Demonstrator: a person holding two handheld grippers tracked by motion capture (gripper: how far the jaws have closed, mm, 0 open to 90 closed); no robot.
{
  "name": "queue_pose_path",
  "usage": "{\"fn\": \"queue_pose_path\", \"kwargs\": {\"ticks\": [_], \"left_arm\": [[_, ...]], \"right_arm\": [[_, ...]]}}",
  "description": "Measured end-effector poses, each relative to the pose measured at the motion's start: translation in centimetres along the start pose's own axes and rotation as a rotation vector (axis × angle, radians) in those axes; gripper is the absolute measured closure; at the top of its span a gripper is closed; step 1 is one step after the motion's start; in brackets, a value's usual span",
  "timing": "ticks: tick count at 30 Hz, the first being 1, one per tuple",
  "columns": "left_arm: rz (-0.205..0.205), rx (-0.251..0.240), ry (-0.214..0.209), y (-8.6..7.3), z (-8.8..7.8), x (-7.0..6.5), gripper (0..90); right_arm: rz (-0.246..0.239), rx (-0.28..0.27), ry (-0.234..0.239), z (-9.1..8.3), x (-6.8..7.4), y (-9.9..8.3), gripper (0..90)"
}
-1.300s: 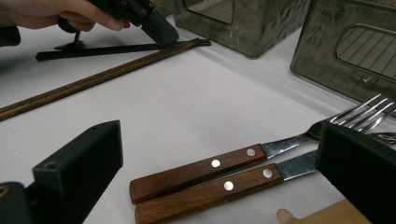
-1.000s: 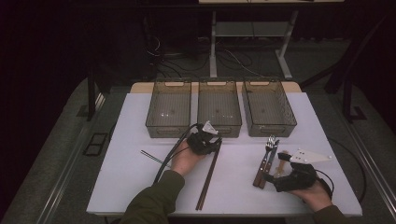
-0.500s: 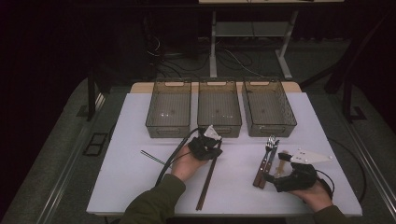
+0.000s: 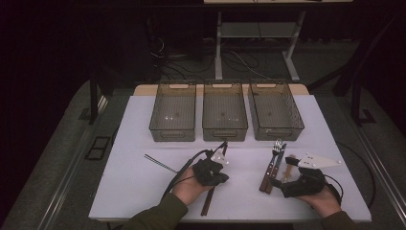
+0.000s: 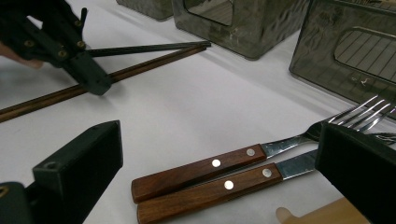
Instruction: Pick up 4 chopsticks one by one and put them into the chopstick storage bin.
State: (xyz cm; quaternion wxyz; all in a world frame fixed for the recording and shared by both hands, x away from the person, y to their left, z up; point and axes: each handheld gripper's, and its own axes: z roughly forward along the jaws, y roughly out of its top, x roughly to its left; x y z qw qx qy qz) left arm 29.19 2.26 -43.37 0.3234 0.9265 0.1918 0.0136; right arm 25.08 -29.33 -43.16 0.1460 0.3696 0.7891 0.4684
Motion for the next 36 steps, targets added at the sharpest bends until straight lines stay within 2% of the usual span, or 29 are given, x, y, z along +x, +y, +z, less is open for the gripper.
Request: {"fn": "queue_pose_path", "kwargs": {"ticks": [2,3,4,13,14,20,26,36], "left_arm": [[-0.014,-0.01,-0.006,-0.4,-0.2,-0.3,90.0],[-0.011,-0.009,-0.007,-0.5,-0.3,-0.4,90.0],[0.009,0.008,-0.008,-0.7,-0.4,-0.4,90.0],[0.024,0.03,-0.035,-1.7,-0.8,-1.2,90.0],[0.013,0.025,-0.035,-1.8,-0.8,-1.4,90.0],[0.019,0.028,-0.043,-2.2,-1.2,-1.6,90.0],[0.011,0.031,-0.045,-2.9,-1.7,-1.9,90.0],[0.013,0.029,-0.023,-3.4,-2.7,-1.8,90.0]], "right_arm": [[0.001,0.0,-0.001,0.0,0.0,0.0,0.6],[0.001,0.0,-0.001,0.0,0.0,0.0,0.6],[-0.001,-0.001,-0.001,0.0,0.0,0.0,0.6],[0.002,0.001,-0.003,0.0,0.1,0.0,0.6],[0.002,0.002,-0.002,0.0,0.1,0.0,0.6],[0.001,0.002,-0.003,0.0,0.1,0.0,0.6],[0.001,0.001,-0.004,0.0,0.1,0.0,0.6],[0.0,0.002,-0.005,0.0,0.1,0.0,0.6]]}}
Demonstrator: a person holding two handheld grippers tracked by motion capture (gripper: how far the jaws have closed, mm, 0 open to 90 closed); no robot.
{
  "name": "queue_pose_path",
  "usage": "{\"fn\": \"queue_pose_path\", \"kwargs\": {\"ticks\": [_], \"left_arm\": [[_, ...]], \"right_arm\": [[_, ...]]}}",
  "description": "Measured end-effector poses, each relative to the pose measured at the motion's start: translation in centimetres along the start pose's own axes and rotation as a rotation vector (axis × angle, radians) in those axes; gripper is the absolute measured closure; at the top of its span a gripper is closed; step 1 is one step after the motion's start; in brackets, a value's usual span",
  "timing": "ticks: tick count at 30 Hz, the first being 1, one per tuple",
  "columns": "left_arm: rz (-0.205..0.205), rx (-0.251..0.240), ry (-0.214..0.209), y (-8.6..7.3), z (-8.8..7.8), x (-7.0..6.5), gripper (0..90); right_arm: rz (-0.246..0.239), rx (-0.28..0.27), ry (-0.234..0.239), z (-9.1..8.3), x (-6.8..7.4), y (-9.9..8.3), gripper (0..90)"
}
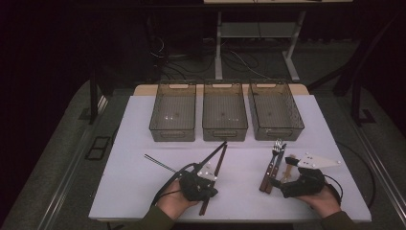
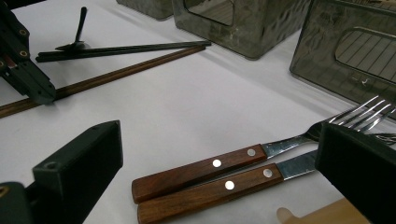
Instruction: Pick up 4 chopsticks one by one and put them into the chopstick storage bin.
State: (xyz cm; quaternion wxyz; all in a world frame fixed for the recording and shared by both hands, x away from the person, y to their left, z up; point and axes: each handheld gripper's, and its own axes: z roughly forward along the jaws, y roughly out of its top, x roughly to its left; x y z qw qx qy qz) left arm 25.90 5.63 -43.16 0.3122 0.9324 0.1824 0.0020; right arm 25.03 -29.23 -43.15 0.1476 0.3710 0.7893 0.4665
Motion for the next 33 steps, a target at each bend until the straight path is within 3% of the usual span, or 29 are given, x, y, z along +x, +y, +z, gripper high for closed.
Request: {"fn": "queue_pose_path", "kwargs": {"ticks": [6,13,18,33], "left_arm": [[-0.02,-0.011,0.004,-0.5,-0.4,0.0,90.0],[-0.006,0.008,-0.033,-1.1,-0.2,-1.1,90.0],[0.014,0.019,-0.015,-1.5,-0.4,-1.8,90.0],[-0.003,0.032,0.025,-2.6,-1.4,-1.9,90.0]], "right_arm": [[0.001,0.0,0.001,0.0,0.0,0.0,0.6],[0.0,0.0,-0.001,0.0,0.0,0.0,0.6],[-0.001,0.0,-0.001,0.0,0.0,0.0,0.6],[-0.001,0.002,-0.001,0.0,0.0,0.0,0.6]]}}
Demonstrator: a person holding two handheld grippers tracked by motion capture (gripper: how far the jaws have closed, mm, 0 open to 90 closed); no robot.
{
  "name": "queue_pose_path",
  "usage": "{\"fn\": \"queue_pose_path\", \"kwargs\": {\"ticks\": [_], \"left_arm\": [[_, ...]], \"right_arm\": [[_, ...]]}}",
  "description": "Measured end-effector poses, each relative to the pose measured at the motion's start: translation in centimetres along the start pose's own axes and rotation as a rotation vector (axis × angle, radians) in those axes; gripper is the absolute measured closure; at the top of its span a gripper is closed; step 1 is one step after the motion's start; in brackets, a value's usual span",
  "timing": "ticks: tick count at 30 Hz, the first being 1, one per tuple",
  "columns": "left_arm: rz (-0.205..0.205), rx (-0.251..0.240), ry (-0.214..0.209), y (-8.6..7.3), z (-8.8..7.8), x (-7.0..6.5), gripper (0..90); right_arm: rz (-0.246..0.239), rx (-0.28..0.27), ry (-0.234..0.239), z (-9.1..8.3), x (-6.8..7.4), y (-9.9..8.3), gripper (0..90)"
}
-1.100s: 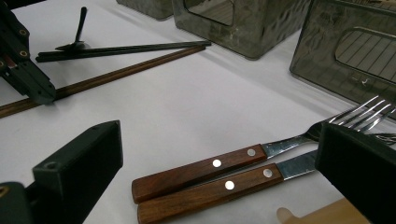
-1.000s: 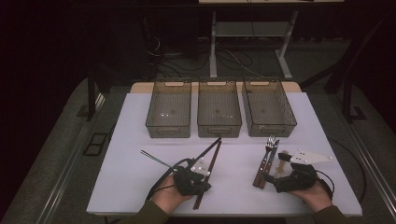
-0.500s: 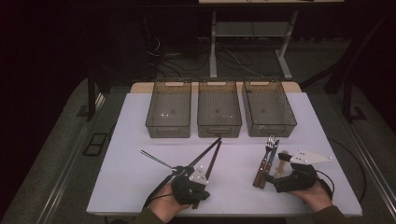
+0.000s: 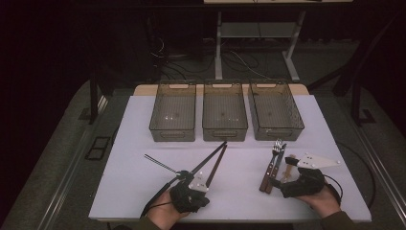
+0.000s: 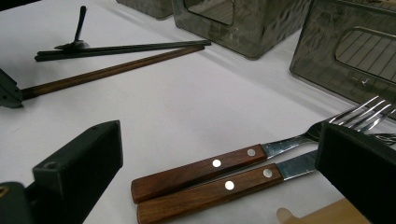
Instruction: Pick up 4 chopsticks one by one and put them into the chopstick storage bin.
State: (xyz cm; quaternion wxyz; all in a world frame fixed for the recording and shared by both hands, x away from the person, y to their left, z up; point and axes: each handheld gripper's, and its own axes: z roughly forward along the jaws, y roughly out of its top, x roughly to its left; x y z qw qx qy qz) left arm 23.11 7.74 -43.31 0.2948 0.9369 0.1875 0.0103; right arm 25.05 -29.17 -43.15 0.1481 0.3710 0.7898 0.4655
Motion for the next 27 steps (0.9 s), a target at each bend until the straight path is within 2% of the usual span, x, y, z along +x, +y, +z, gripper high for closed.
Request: {"fn": "queue_pose_path", "kwargs": {"ticks": [2,14,15,16,27], "left_arm": [[-0.013,-0.007,0.008,-0.2,-0.1,0.1,90.0],[-0.022,0.013,0.049,-1.2,-1.1,0.8,90.0],[-0.04,0.011,0.05,-1.3,-1.2,0.8,90.0],[-0.03,0.013,0.054,-1.4,-1.3,1.0,90.0],[-0.064,0.01,0.093,-2.3,-2.0,1.9,90.0]], "right_arm": [[0.0,-0.001,-0.001,0.0,0.0,0.0,0.6],[0.001,0.0,-0.002,0.0,0.0,0.0,0.6],[0.001,0.0,-0.001,0.0,0.0,0.0,0.6],[-0.001,0.001,-0.001,0.0,0.0,0.0,0.6],[-0.002,0.001,-0.001,0.0,0.0,0.0,0.6]]}}
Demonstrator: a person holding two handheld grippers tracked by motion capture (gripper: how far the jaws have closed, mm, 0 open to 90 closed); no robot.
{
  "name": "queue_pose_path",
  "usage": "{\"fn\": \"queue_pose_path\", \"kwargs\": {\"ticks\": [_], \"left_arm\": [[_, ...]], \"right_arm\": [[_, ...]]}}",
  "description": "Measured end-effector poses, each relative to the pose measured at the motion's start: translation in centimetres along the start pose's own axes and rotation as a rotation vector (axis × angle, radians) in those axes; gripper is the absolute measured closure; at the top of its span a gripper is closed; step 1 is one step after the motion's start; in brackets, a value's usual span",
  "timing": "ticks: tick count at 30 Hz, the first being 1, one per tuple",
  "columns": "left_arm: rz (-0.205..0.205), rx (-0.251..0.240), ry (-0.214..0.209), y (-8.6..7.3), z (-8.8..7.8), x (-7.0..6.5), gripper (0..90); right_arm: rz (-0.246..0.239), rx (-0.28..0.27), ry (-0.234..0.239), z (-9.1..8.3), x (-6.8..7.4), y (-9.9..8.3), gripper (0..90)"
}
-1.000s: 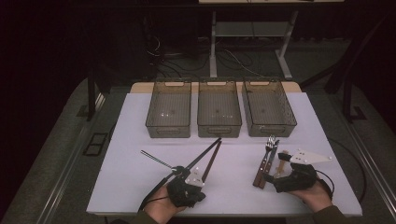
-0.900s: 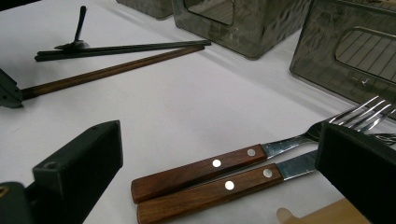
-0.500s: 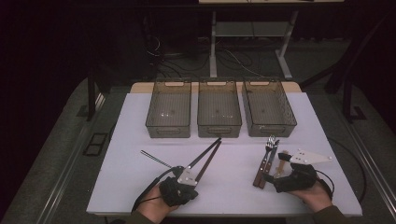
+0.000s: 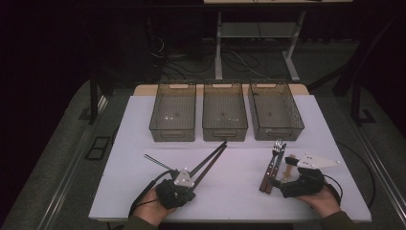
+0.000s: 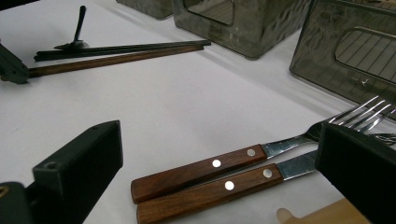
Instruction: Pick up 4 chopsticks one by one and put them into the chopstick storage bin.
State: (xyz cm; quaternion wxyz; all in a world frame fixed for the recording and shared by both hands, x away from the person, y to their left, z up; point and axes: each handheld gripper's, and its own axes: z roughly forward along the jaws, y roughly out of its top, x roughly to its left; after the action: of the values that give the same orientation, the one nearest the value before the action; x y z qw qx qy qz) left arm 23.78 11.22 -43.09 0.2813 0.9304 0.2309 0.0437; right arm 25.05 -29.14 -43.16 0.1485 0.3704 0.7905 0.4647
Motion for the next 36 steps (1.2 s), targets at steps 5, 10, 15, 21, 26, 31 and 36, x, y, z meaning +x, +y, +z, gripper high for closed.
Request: {"fn": "queue_pose_path", "kwargs": {"ticks": [5,10,15,21,26,31,36], "left_arm": [[-0.01,0.004,0.028,-0.3,-0.4,0.4,90.0],[-0.009,-0.001,0.028,-0.3,-0.5,0.6,90.0],[-0.032,-0.067,-0.004,-0.1,-0.9,0.8,89.9],[-0.048,-0.129,-0.001,1.2,-1.0,1.1,81.9],[-0.094,-0.203,0.001,2.9,-0.5,2.7,73.1],[-0.108,-0.192,0.025,4.5,0.9,3.9,73.0],[-0.089,-0.16,0.065,5.7,2.4,4.2,79.8]], "right_arm": [[0.0,0.0,0.0,0.0,0.0,0.0,0.6],[-0.001,0.0,0.0,0.0,0.0,0.0,0.6],[-0.003,0.0,0.0,0.1,0.0,0.0,0.6],[-0.001,0.004,0.003,0.2,0.0,0.0,0.6],[0.001,0.008,0.001,0.2,0.0,-0.1,0.6],[0.004,0.009,0.002,0.3,0.0,-0.1,0.6],[0.003,0.009,0.003,0.3,-0.1,-0.1,0.6]]}}
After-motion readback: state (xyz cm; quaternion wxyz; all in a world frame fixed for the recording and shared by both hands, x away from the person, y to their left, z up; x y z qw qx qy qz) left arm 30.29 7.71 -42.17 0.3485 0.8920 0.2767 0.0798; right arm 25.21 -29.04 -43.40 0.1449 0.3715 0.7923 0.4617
